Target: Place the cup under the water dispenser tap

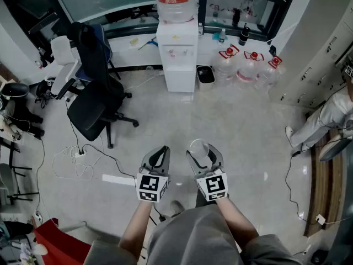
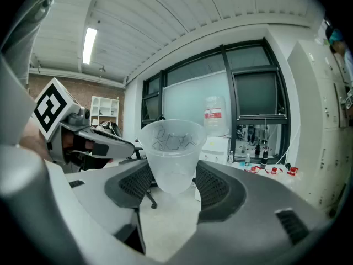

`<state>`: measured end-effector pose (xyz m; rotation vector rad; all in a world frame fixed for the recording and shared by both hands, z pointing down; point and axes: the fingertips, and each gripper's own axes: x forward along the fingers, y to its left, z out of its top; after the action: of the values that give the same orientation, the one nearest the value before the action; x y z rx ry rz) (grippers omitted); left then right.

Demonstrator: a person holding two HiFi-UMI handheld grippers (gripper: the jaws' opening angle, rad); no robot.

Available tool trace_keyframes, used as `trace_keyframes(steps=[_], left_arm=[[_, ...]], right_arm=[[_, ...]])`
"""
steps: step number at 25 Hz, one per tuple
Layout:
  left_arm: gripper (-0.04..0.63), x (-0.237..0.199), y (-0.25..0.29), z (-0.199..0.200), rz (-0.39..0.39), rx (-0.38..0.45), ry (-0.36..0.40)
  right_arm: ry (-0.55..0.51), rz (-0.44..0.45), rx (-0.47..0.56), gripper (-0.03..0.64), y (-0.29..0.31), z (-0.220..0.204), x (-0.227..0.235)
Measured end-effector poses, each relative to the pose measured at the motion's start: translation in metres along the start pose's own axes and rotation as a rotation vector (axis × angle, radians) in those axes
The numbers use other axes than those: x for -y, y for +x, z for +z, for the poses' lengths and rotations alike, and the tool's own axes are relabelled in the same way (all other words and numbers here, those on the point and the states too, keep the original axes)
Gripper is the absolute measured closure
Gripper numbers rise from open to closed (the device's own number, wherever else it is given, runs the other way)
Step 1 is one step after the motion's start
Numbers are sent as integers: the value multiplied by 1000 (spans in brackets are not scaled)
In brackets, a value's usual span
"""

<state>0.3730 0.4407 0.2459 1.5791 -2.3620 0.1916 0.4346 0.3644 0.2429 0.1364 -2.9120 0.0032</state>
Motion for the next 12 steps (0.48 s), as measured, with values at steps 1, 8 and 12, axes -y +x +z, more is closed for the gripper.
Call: trace_keyframes(steps=[1, 8, 12], left_arm=[[583, 2, -13, -3, -4, 4, -2], [583, 15, -78, -10, -41, 29, -4], [583, 25, -90, -7, -50, 49, -12]], right_arm=[[2, -6, 4, 368, -6, 1, -10], [-26, -47, 9, 368, -49, 10, -65], [-44, -39, -7, 367, -63, 8, -78]])
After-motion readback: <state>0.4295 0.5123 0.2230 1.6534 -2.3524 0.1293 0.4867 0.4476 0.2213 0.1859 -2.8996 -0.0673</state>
